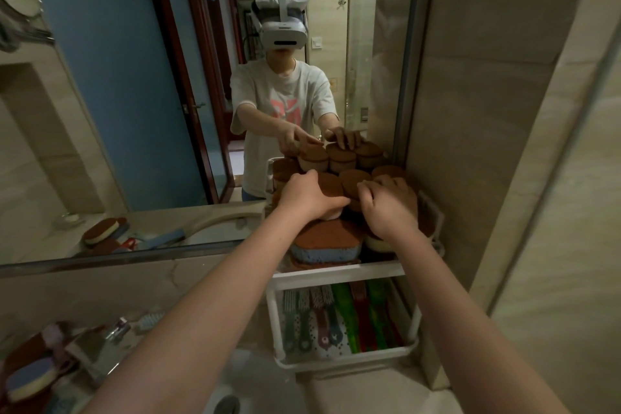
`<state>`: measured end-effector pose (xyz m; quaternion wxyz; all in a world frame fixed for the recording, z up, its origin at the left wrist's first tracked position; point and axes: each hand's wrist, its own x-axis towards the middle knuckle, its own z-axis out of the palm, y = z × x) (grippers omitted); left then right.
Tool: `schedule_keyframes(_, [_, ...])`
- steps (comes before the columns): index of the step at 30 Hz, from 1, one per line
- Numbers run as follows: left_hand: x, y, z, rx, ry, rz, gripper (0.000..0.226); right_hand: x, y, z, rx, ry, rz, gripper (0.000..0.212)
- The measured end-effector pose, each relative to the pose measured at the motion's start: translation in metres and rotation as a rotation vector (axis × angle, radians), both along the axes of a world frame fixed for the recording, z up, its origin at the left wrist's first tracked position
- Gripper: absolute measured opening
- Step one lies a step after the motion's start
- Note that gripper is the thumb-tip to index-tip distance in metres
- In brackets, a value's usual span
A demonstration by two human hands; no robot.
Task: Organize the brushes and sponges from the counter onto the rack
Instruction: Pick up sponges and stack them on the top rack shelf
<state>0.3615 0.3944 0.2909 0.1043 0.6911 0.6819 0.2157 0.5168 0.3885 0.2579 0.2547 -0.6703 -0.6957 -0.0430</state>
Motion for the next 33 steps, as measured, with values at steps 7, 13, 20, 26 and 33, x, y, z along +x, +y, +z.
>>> schedule_keyframes(7, [-0.005, -0.004, -0.010, -0.010, 0.078, 0.015, 0.081, -0.001, -0.004, 0.001, 0.019, -0.047, 0.014, 0.045])
schedule_keyframes(13, [-0.016, -0.020, -0.011, 0.136, -0.137, 0.033, 0.063, -0.016, -0.026, 0.007, 0.126, 0.038, 0.076, 0.041])
schedule_keyframes(20, [-0.078, -0.069, -0.028, 0.397, -0.463, 0.102, 0.033, -0.084, -0.063, 0.005, 0.218, 0.073, 0.328, 0.031])
schedule_keyframes(26, [-0.174, -0.115, -0.064, 0.379, -0.552, 0.193, 0.028, -0.184, -0.103, -0.018, 0.099, 0.141, 0.547, 0.028])
schedule_keyframes(33, [-0.308, -0.174, -0.102, 0.285, -0.548, 0.301, 0.016, -0.315, -0.142, -0.051, -0.201, 0.291, 0.636, 0.029])
